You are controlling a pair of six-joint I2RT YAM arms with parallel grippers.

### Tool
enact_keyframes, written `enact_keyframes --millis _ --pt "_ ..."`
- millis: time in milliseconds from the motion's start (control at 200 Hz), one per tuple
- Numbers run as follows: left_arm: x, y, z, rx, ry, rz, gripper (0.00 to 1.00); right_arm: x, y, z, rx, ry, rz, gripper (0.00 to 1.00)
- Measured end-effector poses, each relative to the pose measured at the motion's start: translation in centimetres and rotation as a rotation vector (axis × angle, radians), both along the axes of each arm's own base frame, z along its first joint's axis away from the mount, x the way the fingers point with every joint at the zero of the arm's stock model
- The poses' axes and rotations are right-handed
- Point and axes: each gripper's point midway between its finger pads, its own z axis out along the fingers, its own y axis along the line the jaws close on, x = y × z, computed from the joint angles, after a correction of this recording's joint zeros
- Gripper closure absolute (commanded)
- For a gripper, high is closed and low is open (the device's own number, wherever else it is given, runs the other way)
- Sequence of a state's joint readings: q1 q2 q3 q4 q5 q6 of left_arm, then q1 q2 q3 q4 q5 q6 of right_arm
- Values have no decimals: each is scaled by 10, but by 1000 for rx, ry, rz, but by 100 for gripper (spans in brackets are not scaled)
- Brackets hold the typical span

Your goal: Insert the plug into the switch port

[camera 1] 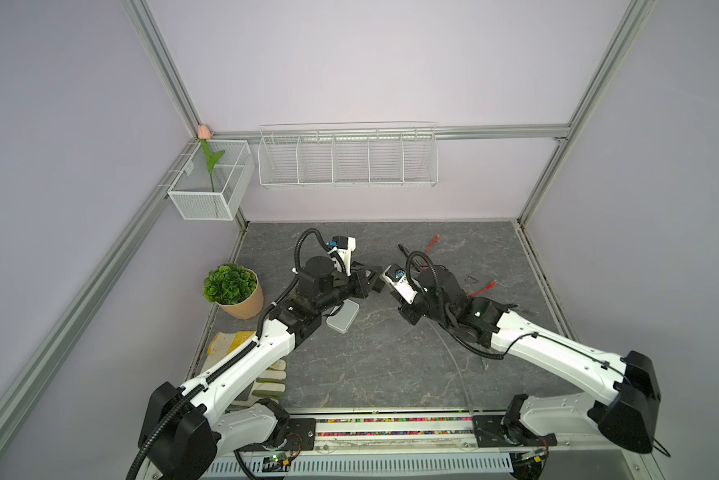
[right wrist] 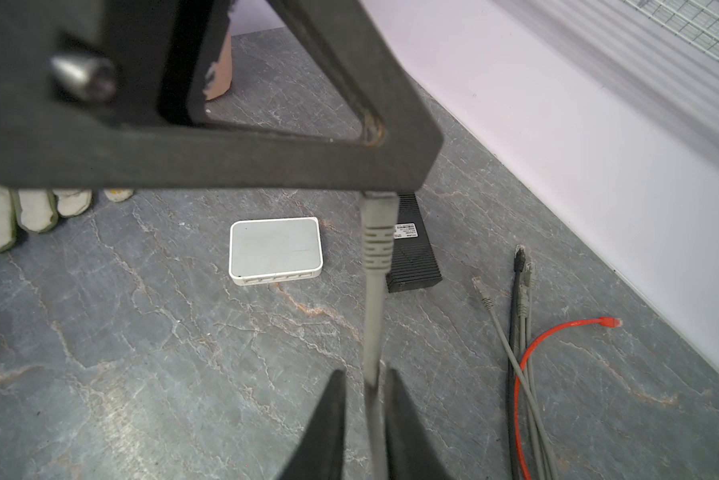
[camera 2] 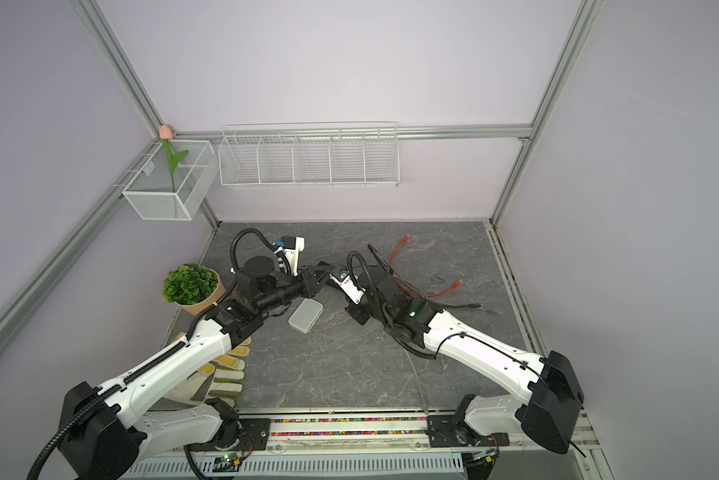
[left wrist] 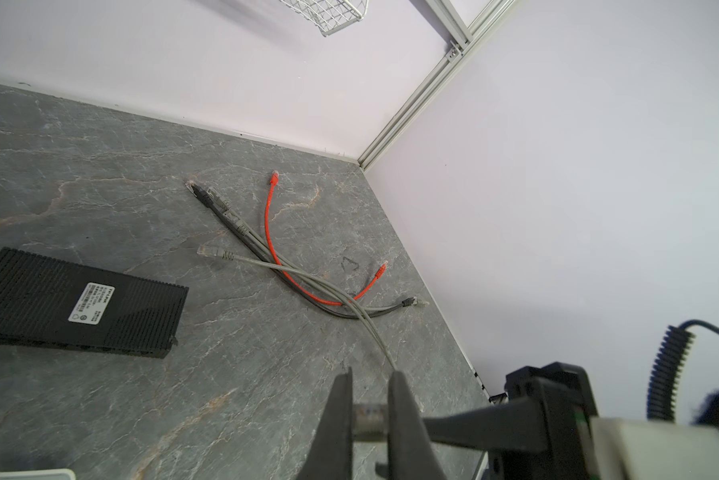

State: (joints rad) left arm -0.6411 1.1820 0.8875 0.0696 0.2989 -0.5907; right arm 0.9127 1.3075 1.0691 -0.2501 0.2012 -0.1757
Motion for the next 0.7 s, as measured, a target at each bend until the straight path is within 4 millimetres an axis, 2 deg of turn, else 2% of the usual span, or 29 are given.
enact_keyframes --millis 35,115,285,410,485,590,610,700 --pt "0 1 1 3 -9 3 100 0 -1 0 -6 0 -2 35" --pt "-2 5 9 -2 -40 9 100 -1 -3 5 -14 -1 -13 29" --pt "-14 18 48 -68 -164 -1 100 -9 -14 26 18 -7 -24 29" --pt "-27 17 72 -117 -244 -51 100 -6 -26 30 28 -17 -75 37" --pt "-32 17 81 -131 -279 -67 100 -2 -34 20 11 9 -108 39" --pt "-39 22 93 -152 -320 -75 100 7 -50 4 -24 52 -185 54" --pt "-42 23 95 -159 -330 -77 100 10 -55 0 -37 55 -208 57" --pt "-49 27 105 -186 -366 -82 100 27 -81 -11 -73 73 -336 63"
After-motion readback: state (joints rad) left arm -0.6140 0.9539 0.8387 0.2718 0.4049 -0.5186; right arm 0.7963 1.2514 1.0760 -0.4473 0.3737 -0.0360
